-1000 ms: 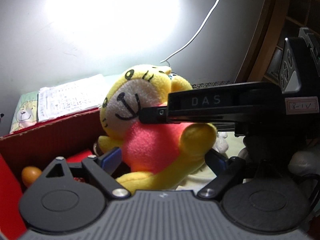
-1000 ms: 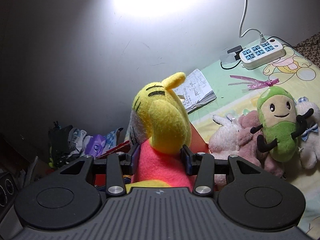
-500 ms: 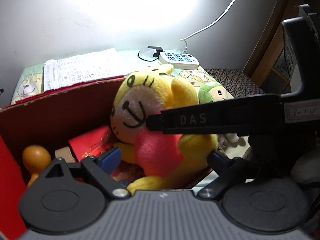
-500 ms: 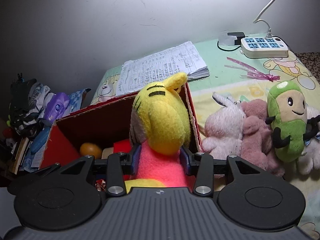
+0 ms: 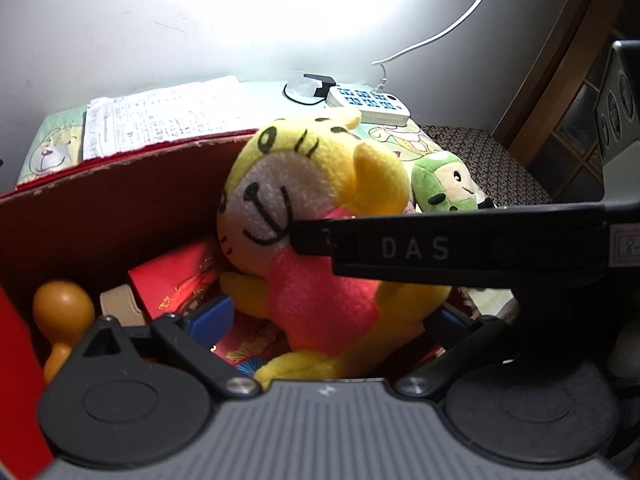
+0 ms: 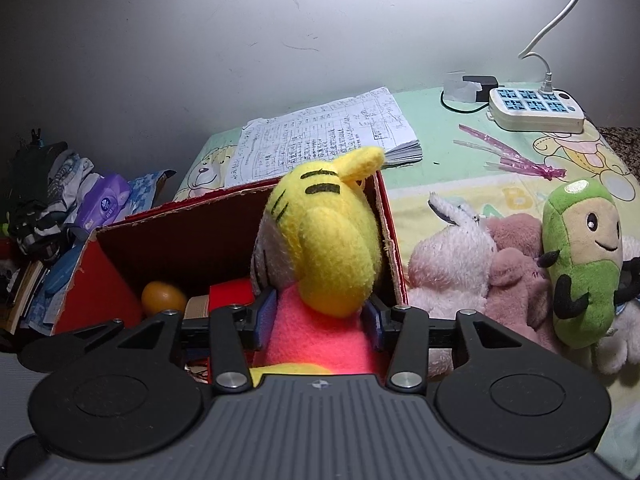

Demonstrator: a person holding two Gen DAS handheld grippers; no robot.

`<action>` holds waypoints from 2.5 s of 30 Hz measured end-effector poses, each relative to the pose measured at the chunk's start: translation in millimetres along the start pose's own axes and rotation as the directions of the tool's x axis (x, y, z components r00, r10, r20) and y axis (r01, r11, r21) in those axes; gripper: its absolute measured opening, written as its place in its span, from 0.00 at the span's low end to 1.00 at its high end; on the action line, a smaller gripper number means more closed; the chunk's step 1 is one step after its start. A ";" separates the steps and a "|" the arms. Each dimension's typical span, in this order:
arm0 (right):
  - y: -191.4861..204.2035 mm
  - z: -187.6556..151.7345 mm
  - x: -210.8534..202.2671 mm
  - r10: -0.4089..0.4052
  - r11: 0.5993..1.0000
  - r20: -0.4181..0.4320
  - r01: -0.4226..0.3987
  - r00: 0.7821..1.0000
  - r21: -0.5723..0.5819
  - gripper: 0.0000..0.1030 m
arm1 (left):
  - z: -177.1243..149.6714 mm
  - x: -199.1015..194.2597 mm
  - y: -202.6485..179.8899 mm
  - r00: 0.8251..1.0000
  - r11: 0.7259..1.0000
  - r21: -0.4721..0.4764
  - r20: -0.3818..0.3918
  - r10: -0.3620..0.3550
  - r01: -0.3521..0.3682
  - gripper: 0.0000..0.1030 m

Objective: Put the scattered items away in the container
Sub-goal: 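Lift the yellow tiger plush with the right gripper toward the red box, then lower the tiger plush into the red box and open the right gripper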

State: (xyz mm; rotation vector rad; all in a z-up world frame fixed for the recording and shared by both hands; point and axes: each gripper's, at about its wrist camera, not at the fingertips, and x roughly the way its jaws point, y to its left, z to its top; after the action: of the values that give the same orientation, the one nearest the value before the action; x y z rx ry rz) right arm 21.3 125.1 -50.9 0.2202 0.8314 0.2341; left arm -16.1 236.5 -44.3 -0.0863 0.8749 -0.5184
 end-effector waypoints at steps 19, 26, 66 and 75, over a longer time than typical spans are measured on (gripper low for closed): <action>-35.2 -13.6 -21.8 0.087 0.981 0.093 -0.102 0.992 0.168 0.32 | 4.2 19.3 3.9 0.996 0.999 -0.039 -0.087 -0.010 0.007 1.00; -31.8 -17.5 -22.0 0.069 0.988 0.102 -0.082 0.992 0.135 0.28 | 5.6 20.8 6.5 0.994 0.998 -0.065 -0.109 -0.010 0.003 1.00; -29.6 -28.5 -26.8 0.071 0.991 0.157 -0.087 0.985 0.099 0.28 | 1.9 17.8 -9.1 0.992 0.993 -0.058 -0.081 0.099 -0.104 1.00; -27.1 -34.0 -28.1 0.071 0.993 0.183 -0.087 0.981 0.078 0.28 | -1.0 19.5 -4.8 0.992 0.987 -0.131 -0.089 0.086 -0.098 1.00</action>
State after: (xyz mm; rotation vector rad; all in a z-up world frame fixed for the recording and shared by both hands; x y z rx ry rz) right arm -19.2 94.6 -61.1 0.3500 0.6545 0.2495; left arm -8.6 223.3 -57.5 -0.1481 0.9903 -0.3778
